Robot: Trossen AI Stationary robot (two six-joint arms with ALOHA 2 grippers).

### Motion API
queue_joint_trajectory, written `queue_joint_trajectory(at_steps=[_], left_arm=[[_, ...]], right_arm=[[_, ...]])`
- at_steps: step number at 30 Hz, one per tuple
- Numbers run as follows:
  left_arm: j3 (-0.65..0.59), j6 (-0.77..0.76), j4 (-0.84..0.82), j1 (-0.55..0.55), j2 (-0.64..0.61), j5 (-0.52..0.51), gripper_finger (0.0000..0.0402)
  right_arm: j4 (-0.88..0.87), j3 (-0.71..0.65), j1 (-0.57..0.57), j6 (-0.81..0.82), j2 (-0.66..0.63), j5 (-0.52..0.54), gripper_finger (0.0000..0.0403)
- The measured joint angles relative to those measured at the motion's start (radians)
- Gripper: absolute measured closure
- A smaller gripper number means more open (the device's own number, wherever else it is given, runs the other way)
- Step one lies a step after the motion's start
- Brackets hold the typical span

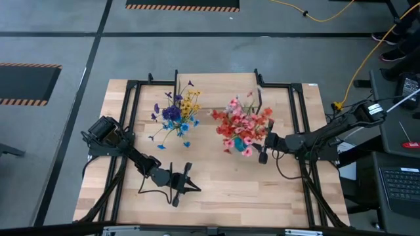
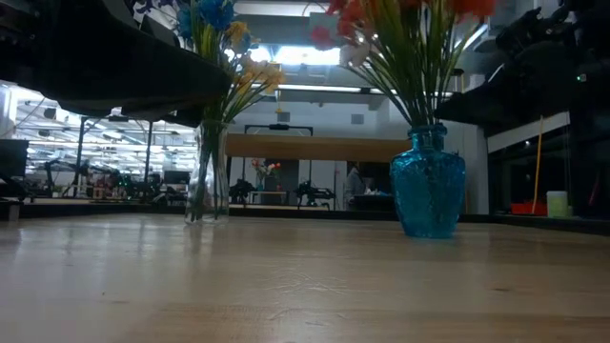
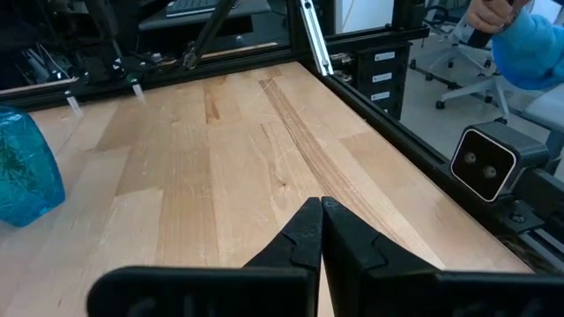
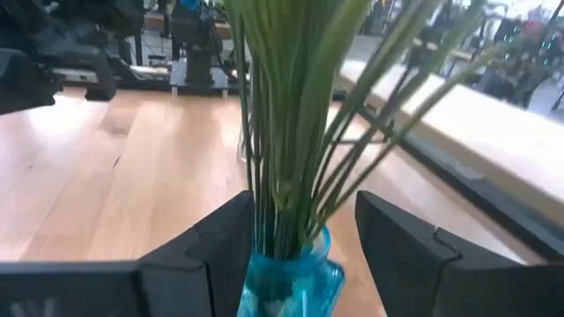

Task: Pick and place flowers into a vace then onto a shelf
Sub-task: Put the blue vase on the shelf

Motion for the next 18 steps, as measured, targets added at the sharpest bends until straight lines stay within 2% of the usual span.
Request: queue_joint_trajectory(at_steps=[9, 15, 18], left_arm=[[0.0, 0.001, 0.0, 0.0, 0.0, -0.005, 0.04], [0.0, 0.001, -0.01, 0.0, -0.034, -0.017, 0.04], [0.0, 0.001, -0.067, 0.0, -0.068, -0.017, 0.04]], right_arm=[[-0.036, 0.0, 0.0, -0.012, -0.017, 0.0, 0.0201], [-0.137, 0.0, 0.0, 0.031, -0.082, 0.0, 0.0201], [-0.178, 0.0, 0.014, 0.066, -0.119, -0.007, 0.0201]])
